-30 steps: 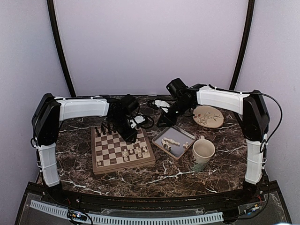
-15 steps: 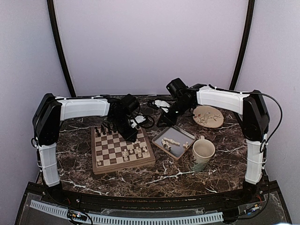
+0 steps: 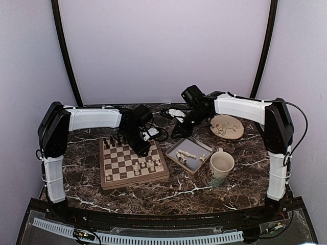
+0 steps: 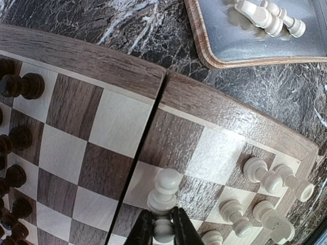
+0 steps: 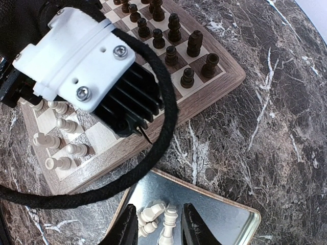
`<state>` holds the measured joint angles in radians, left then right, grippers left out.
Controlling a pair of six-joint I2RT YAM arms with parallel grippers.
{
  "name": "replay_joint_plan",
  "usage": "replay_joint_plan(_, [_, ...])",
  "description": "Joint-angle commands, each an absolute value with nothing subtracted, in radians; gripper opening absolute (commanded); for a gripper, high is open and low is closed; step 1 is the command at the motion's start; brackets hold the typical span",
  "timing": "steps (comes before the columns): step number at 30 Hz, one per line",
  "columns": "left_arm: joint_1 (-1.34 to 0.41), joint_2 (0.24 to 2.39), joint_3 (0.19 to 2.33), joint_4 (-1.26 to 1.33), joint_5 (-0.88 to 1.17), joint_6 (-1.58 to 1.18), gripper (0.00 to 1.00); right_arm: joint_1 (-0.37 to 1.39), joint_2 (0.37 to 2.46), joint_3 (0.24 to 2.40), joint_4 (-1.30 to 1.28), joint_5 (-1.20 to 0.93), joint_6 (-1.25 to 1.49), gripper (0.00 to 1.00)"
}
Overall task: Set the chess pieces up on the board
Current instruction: Pick up the pawn from the chessboard.
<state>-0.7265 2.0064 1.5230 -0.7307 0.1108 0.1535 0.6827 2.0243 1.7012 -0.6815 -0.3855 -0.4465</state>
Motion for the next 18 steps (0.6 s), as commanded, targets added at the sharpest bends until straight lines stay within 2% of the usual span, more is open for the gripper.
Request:
replay_joint_plan(1, [-0.727,1.996,1.542,-0.760,0.116,0.146,0.13,0.683,2.016,1.707,-0.679,-0.388,-0.439,0.30])
replay_joint_plan(8, [-0.727,1.913,1.508,-0.715,0.114,0.140,0.05,0.665,2.002,1.718,-0.655,-0.395,-0.391,0.29])
replay_joint_plan(18, [-0.726,1.824,1.449,-0.606,0.115,0.126,0.04,0.569,1.921,1.694,-0.565,-0.502,-0.227,0.33])
